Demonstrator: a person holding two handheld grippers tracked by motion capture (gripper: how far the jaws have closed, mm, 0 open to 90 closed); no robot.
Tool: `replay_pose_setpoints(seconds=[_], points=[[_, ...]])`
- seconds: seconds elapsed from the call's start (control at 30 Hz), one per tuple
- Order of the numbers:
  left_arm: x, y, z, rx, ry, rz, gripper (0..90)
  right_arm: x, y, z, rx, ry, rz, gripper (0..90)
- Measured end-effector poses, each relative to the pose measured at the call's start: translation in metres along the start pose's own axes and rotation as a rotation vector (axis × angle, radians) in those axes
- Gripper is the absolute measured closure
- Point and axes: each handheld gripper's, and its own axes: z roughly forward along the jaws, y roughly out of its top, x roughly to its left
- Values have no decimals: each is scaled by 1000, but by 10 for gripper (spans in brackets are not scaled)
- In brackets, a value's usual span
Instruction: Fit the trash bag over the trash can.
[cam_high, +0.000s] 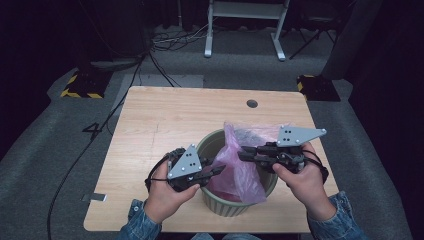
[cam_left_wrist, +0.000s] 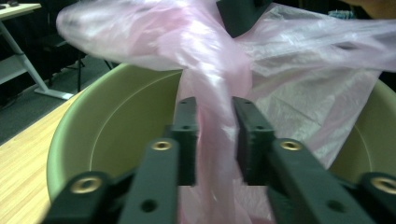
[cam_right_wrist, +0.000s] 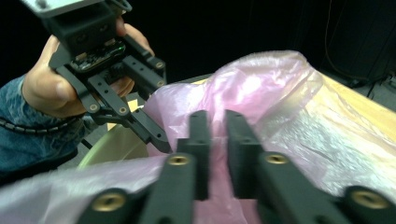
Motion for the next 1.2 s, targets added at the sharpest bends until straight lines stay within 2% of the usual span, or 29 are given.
replay_pose_setpoints(seconds=[0.1, 0.17, 0.23, 0.37, 0.5, 0.63, 0.7, 0.73, 0.77, 0.8, 0.9, 1.0, 1.1, 1.2], points=[[2, 2, -3, -29, 21, -25, 505, 2, 0, -5, -17, -6, -23, 895], [5, 5, -8, -51, 25, -33, 452, 4, 0, -9, -32, -19, -35, 897], [6, 10, -13, -68, 27, -33, 440, 5, 0, -12, -42, -17, -41, 897], [8, 25, -17, -100, 5, -34, 433, 10, 1, -14, -48, -13, -71, 896], [10, 39, -13, -100, 13, -32, 433, 17, 2, -10, -33, -13, -104, 895], [13, 49, -5, -103, -23, -48, 443, 20, 3, -7, -16, -9, -124, 895], [15, 52, -2, -99, -44, -58, 475, 21, 2, -6, -10, -13, -132, 895], [16, 53, 0, -95, -57, -62, 521, 21, 2, -5, -7, -16, -133, 895], [16, 53, 1, -91, -75, -70, 607, 21, 2, -5, -7, -21, -137, 895], [16, 52, 2, -89, -77, -74, 701, 21, 1, -4, -7, -25, -141, 895], [16, 50, 3, -71, -68, -65, 893, 20, -2, -4, -8, -28, -135, 896], [16, 48, 1, -54, -30, -53, 900, 18, -5, -6, -6, -33, -128, 899], [17, 46, -5, -68, -21, -64, 900, 17, -7, -9, -9, -45, -126, 900], [15, 44, -10, -61, -5, -51, 900, 17, -10, -15, -15, -54, -120, 900]])
